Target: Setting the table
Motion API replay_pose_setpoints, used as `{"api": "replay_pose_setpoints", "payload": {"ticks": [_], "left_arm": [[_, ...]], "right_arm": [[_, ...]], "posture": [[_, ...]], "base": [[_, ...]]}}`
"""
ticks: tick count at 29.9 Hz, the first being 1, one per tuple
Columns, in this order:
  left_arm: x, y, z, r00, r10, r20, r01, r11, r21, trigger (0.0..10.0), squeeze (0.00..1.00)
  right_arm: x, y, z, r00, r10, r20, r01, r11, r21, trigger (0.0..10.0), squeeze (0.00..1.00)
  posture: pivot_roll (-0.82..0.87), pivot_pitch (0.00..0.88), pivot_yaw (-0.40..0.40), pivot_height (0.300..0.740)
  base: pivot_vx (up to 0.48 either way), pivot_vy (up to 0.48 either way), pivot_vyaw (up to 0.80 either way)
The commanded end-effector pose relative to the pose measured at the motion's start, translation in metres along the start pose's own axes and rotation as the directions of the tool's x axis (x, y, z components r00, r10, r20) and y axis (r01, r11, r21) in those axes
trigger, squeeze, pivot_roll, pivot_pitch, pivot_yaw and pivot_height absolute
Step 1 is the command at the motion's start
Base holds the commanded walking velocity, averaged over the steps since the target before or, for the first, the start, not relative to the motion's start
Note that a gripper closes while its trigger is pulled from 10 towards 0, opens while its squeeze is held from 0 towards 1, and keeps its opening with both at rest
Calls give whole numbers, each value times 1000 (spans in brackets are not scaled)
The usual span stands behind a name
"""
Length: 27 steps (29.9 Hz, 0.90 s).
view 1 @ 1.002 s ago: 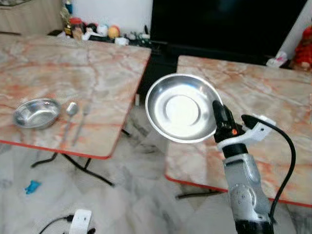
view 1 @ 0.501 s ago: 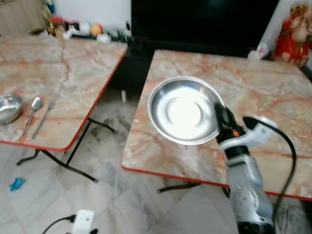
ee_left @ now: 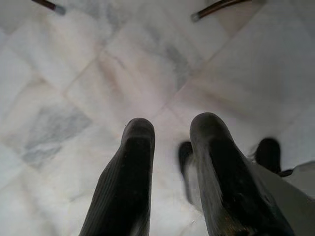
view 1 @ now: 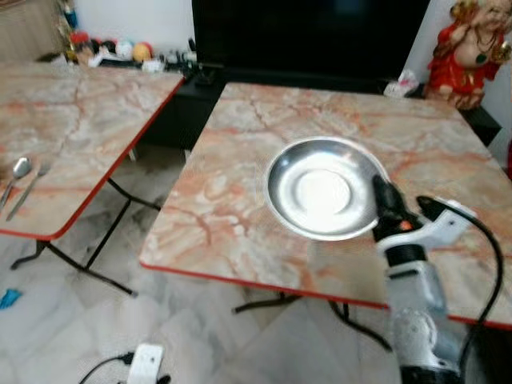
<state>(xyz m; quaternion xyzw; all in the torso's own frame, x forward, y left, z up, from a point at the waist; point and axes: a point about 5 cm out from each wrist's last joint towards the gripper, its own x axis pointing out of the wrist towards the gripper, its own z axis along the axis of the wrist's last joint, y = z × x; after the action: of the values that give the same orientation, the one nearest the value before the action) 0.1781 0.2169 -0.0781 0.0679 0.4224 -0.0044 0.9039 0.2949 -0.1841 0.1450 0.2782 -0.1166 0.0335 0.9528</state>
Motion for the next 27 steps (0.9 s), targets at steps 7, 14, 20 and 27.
{"api": "replay_pose_setpoints", "payload": {"ticks": [7, 14, 20, 27], "left_arm": [[-2, 4, -6, 1000, 3, -23, -3, 1000, -3, 10000, 0], [-2, 6, -7, 1000, 6, -28, -6, 1000, -5, 10000, 0], [-2, 6, -7, 1000, 4, -27, -4, 1000, -2, 10000, 0], [-2, 7, -5, 1000, -2, -25, 2, 1000, 8, 10000, 0]], "right_arm": [[4, 6, 1, 1000, 9, 10, -9, 1000, 0, 10000, 0], [5, 4, 0, 1000, -8, -1, 8, 1000, -9, 10000, 0], [4, 1, 1, 1000, -21, -1, 21, 1000, -14, 10000, 0], [4, 0, 2, 999, -37, 18, 37, 999, -21, 10000, 0]], "posture": [[67, 0, -43, 740], [66, 0, -42, 740], [65, 0, -36, 740], [63, 0, -27, 740]], "base": [[0, 0, 0], [0, 0, -325], [0, 0, -750], [0, 0, -204]]}}
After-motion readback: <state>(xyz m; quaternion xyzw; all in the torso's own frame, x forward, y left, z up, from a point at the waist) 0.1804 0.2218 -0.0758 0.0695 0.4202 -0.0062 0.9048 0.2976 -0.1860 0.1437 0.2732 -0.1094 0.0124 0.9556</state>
